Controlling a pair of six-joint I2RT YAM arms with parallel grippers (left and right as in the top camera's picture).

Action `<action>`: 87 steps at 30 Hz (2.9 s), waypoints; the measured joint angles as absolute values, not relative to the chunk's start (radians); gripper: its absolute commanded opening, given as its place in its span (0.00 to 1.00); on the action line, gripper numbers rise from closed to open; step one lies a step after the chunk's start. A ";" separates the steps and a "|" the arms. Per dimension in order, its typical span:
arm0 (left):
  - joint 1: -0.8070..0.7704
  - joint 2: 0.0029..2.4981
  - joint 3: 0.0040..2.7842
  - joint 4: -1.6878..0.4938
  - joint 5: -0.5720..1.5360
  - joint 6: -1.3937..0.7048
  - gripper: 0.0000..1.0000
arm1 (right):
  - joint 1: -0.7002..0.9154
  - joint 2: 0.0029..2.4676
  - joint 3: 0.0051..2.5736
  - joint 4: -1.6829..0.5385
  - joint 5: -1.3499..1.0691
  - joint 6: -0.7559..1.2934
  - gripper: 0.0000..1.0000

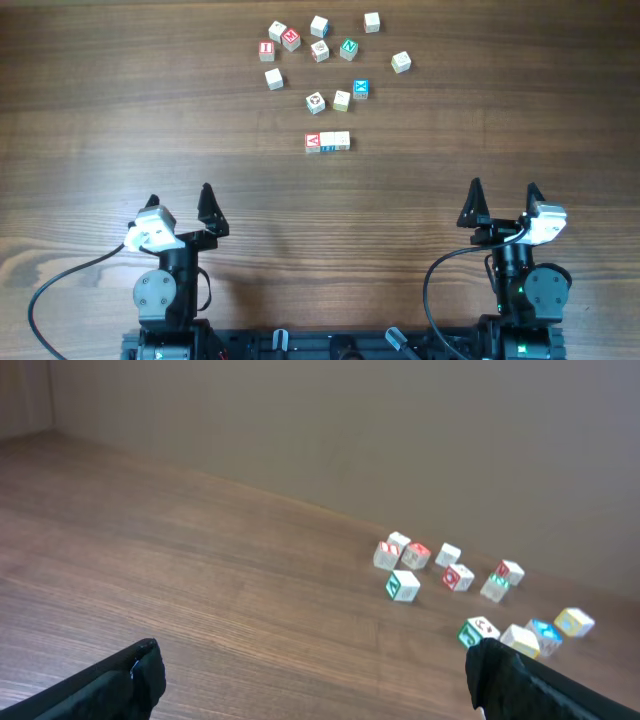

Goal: Form a horizontal line

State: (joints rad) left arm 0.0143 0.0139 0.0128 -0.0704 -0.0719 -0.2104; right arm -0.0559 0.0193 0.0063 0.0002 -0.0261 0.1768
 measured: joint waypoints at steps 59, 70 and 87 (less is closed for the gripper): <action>0.020 0.014 0.013 -0.075 -0.009 -0.135 1.00 | -0.015 0.019 0.006 0.000 -0.034 0.020 1.00; 0.020 0.014 0.012 -0.075 -0.009 -0.135 1.00 | -0.015 0.019 0.006 0.000 -0.034 0.020 1.00; 0.020 0.014 0.013 -0.075 -0.009 -0.135 1.00 | -0.015 0.019 0.006 0.000 -0.035 0.020 1.00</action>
State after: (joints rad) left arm 0.0200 0.0139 0.0128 -0.0746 -0.0086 -0.1352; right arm -0.0147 0.0193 0.0063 -0.0002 -0.0345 0.0204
